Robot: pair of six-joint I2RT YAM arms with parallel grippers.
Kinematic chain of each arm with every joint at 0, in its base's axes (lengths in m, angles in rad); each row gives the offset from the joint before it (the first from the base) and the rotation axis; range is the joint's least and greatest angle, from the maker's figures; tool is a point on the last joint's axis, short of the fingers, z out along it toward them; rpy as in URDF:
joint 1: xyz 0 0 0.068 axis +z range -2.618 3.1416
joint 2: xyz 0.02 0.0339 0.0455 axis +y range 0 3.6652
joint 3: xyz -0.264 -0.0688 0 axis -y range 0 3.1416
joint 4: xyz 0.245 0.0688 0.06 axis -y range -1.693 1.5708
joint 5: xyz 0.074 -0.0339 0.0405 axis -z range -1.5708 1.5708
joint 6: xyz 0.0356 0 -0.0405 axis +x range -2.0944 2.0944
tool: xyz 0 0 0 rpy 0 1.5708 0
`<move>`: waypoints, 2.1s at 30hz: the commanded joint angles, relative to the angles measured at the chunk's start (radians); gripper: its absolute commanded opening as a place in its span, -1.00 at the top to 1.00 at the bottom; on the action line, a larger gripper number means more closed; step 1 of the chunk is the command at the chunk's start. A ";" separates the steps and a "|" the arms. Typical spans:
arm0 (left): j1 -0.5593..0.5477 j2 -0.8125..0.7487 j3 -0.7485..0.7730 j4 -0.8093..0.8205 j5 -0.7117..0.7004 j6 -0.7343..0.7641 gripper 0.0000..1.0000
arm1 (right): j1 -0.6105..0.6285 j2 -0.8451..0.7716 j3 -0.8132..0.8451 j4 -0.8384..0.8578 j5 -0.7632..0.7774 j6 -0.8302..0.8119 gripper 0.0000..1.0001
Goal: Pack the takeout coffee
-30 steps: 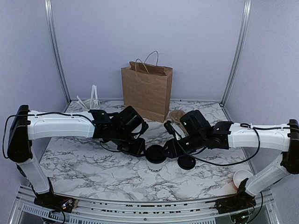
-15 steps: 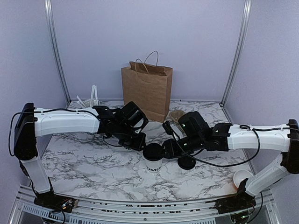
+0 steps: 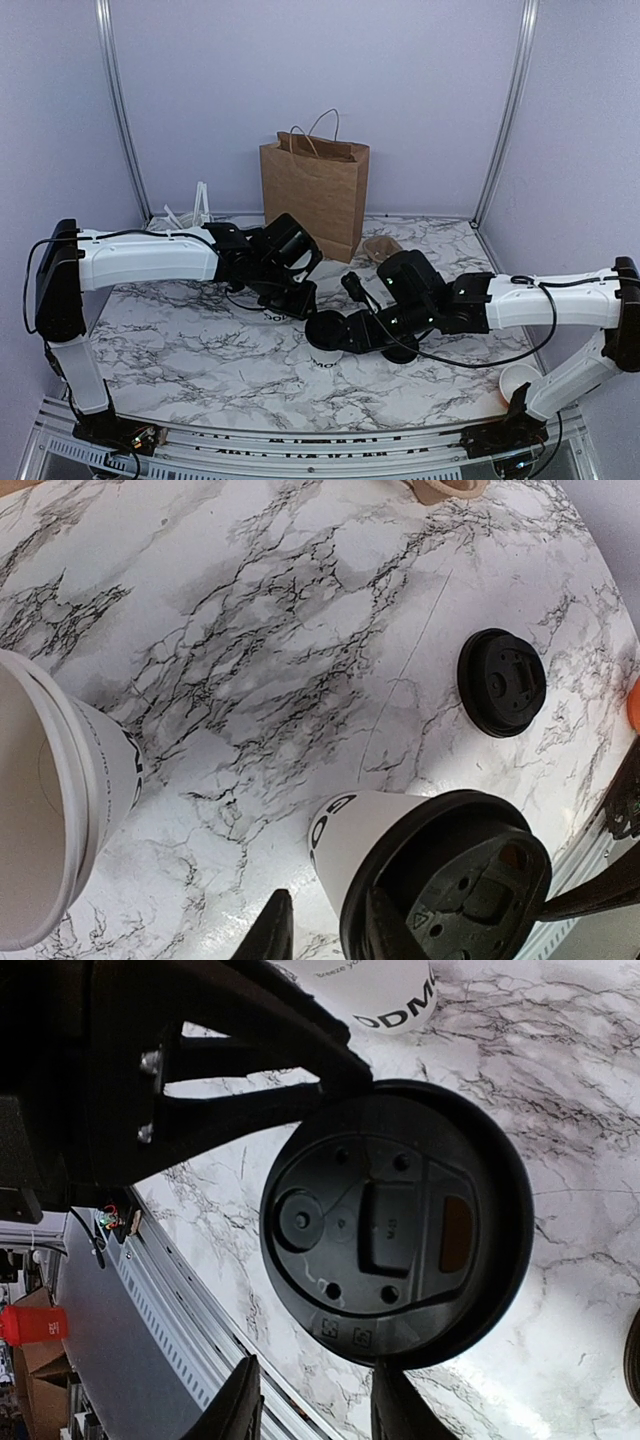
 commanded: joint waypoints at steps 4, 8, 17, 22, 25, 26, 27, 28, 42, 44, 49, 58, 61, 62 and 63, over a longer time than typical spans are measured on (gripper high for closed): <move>-0.013 -0.042 0.006 -0.022 0.019 0.002 0.49 | 0.014 -0.042 0.004 0.019 0.005 0.009 0.28; -0.013 -0.078 -0.013 -0.026 0.005 -0.011 0.48 | 0.014 -0.048 0.005 0.010 0.000 0.003 0.28; -0.012 -0.122 -0.064 -0.026 0.011 -0.041 0.48 | 0.015 -0.047 -0.015 0.019 -0.022 0.011 0.28; -0.013 -0.146 -0.105 -0.016 0.028 -0.069 0.48 | 0.020 -0.069 -0.011 0.004 -0.034 -0.007 0.27; -0.013 -0.158 -0.136 0.005 0.047 -0.090 0.48 | 0.020 -0.098 -0.009 -0.022 -0.025 -0.028 0.27; -0.013 -0.159 -0.144 0.013 0.051 -0.097 0.48 | 0.016 -0.108 -0.007 -0.032 -0.016 -0.035 0.26; -0.012 -0.161 -0.150 0.019 0.056 -0.103 0.48 | 0.005 -0.115 -0.004 -0.044 -0.013 -0.042 0.26; -0.013 -0.161 -0.155 0.028 0.060 -0.109 0.48 | -0.010 -0.121 -0.003 -0.054 -0.012 -0.045 0.26; 0.005 -0.170 -0.199 0.096 0.091 -0.176 0.49 | -0.222 -0.090 -0.101 0.095 -0.122 -0.026 0.30; 0.007 -0.170 -0.206 0.100 0.099 -0.178 0.49 | -0.225 -0.080 -0.104 0.115 -0.123 -0.019 0.31; 0.007 -0.170 -0.216 0.109 0.112 -0.181 0.49 | -0.232 -0.058 -0.114 0.143 -0.118 -0.005 0.31; 0.014 -0.188 -0.222 0.118 0.109 -0.184 0.49 | -0.236 -0.033 -0.121 0.162 -0.113 0.005 0.33; 0.017 -0.195 -0.226 0.118 0.108 -0.183 0.49 | -0.236 -0.028 -0.127 0.168 -0.110 0.008 0.35; 0.017 -0.197 -0.226 0.118 0.105 -0.183 0.49 | -0.236 -0.027 -0.128 0.170 -0.110 0.009 0.35; 0.016 -0.199 -0.226 0.118 0.107 -0.183 0.49 | -0.236 -0.025 -0.131 0.173 -0.111 0.011 0.35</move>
